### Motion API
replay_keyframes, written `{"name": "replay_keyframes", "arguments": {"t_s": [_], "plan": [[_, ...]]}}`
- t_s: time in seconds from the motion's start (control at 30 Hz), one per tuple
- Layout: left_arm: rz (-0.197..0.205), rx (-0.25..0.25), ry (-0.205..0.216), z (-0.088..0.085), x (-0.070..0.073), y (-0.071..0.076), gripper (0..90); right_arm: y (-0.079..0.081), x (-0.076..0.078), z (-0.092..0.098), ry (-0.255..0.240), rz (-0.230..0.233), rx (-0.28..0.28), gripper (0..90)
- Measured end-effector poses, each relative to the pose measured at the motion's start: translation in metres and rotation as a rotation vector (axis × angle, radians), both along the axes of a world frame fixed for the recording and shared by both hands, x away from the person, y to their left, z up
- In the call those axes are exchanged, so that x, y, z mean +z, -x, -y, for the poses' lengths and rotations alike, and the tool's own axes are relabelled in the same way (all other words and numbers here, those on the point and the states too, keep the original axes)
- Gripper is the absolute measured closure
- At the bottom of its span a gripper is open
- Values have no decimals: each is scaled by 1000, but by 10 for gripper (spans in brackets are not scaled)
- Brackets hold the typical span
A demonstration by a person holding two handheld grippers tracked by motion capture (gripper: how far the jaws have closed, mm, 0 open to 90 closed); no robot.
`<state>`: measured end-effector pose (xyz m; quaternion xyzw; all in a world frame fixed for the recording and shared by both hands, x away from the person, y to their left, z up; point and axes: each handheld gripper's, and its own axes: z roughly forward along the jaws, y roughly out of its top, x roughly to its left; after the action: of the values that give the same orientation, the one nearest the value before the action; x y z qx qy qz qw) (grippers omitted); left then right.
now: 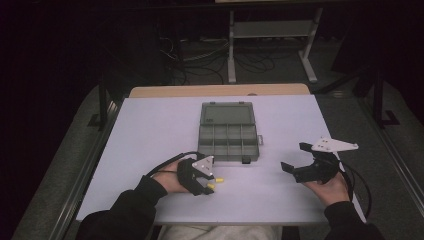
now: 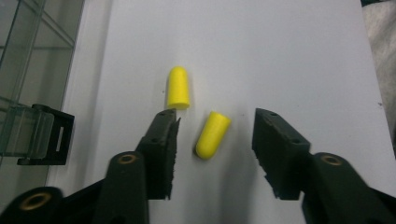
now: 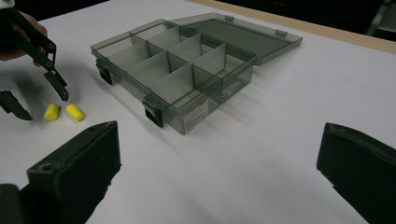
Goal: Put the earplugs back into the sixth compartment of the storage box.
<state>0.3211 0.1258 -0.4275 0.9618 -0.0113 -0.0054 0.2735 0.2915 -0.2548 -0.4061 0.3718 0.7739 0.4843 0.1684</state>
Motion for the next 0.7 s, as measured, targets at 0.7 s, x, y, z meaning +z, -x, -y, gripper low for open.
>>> {"name": "replay_keyframes", "arguments": {"t_s": [0.7], "plan": [[-34, 1, -17, 5, 4, -2, 814, 1, 1, 0, -7, 4, 1, 0]]}}
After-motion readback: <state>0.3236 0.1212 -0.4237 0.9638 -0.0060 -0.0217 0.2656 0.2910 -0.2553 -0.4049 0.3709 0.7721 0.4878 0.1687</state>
